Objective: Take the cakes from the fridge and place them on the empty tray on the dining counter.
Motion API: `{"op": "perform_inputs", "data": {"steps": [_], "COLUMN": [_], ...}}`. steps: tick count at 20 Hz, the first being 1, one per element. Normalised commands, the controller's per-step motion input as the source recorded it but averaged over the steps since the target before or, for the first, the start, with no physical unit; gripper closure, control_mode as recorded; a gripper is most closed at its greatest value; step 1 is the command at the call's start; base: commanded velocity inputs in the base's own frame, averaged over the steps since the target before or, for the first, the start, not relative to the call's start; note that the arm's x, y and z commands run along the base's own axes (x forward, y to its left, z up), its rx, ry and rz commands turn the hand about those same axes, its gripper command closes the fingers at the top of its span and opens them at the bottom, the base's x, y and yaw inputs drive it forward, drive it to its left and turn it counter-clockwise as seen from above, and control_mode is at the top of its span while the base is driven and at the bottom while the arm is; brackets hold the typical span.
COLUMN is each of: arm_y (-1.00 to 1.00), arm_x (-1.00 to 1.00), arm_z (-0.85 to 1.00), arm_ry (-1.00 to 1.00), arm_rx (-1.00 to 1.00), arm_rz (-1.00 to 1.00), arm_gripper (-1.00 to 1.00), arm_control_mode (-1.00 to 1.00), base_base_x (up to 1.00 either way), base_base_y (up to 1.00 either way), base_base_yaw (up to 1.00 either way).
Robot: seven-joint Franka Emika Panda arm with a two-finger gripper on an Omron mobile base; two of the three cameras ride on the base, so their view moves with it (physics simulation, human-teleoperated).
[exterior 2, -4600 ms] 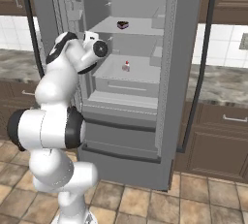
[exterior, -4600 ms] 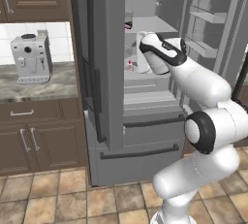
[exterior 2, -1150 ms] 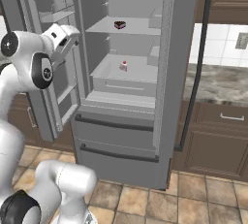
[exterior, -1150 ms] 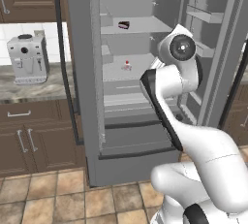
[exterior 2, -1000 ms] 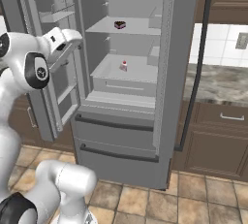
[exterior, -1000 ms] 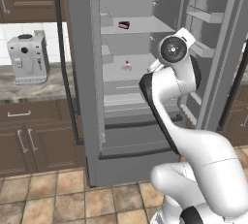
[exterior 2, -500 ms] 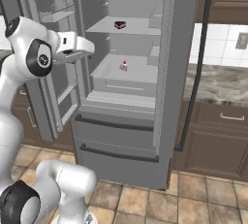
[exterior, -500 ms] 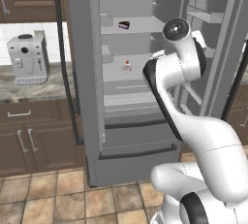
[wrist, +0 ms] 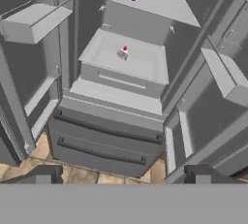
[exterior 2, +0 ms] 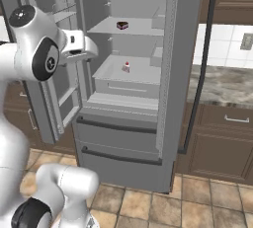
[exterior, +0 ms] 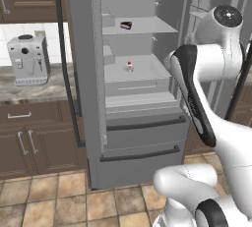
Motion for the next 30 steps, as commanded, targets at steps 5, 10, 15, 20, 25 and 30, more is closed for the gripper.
{"op": "perform_inputs", "data": {"steps": [5,10,15,20,25,30], "arm_y": [-0.04,0.0,0.0,0.0,0.0,0.0], "arm_x": [-0.59,0.0,0.01,0.14,0.03,0.0], "arm_z": [-0.28,-0.16,-0.11,-0.13,-0.01,0.0], "arm_ry": [-0.05,-0.01,0.0,-0.03,-0.01,0.0], "arm_rx": [0.09,0.02,0.01,0.02,0.0,0.0], "arm_rz": [0.35,0.13,0.0,0.0,0.0,0.0], "arm_gripper": [-1.0,-1.0,-1.0,-1.0,-1.0,-1.0], "arm_control_mode": [-1.0,-1.0,-1.0,-1.0,1.0,1.0], "base_base_x": [0.0,0.0,0.0,0.0,0.17,0.71], "base_base_y": [0.0,0.0,0.0,0.0,-0.01,0.0], "base_base_yaw": [0.0,0.0,0.0,0.0,0.0,0.0]}}
